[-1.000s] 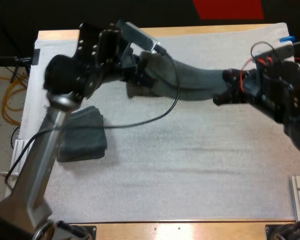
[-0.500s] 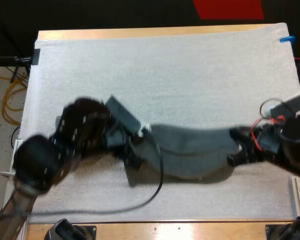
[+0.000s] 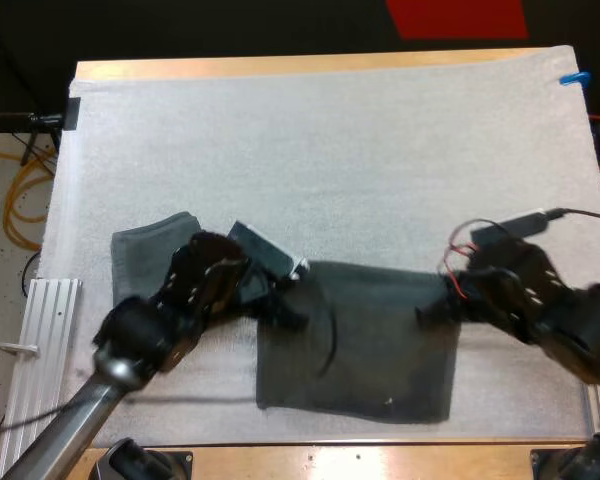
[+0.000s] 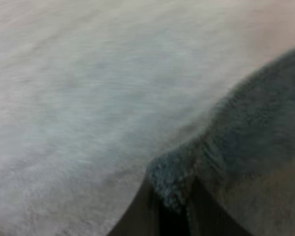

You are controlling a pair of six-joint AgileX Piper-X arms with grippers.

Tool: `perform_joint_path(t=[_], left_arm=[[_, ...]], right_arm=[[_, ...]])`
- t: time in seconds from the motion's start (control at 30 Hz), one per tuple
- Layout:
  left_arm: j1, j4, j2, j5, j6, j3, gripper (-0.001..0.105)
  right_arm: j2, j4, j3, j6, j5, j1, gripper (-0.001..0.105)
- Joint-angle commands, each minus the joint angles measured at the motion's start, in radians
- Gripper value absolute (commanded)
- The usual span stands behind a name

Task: Pick towel from pile fold and stack

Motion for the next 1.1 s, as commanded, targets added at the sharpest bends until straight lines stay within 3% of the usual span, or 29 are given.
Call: perform_joint_path(t=[0.0, 0.2, 0.37, 0.47, 0.67, 0.9, 1.0, 1.07], left_arm=[[0.016, -0.068, 0.016, -0.025, 0.012, 0.009, 0.000], [0.152, -0.308, 0.220, -0.018, 0.124, 0.033, 0.000], [0.245, -0.481, 0.399, 0.094, 0.147, 0.033, 0.000], [0.278, -0.579, 0.481, 0.114, 0.147, 0.033, 0.000], [0.316, -0.745, 0.579, 0.120, 0.147, 0.033, 0.000], [0.319, -0.828, 0.605, 0.120, 0.147, 0.032, 0.001], [0.319, -0.828, 0.605, 0.120, 0.147, 0.022, 0.013], [0.319, -0.828, 0.605, 0.120, 0.147, 0.002, 0.030]], right_arm=[[0.014, -0.131, 0.026, -0.021, 0.019, -0.022, 0.000], [0.224, -0.496, 0.073, -0.101, -0.004, -0.165, 0.000], [0.406, -0.741, 0.073, -0.130, -0.074, -0.251, 0.000], [0.487, -0.822, 0.073, -0.130, -0.095, -0.284, 0.000], [0.592, -0.930, 0.073, -0.130, -0.131, -0.330, 0.000], [0.636, -0.948, 0.050, -0.085, -0.129, -0.350, 0.000], [0.638, -0.948, 0.014, -0.068, -0.144, -0.360, 0.007], [0.638, -0.948, -0.025, -0.069, -0.154, -0.370, 0.024]])
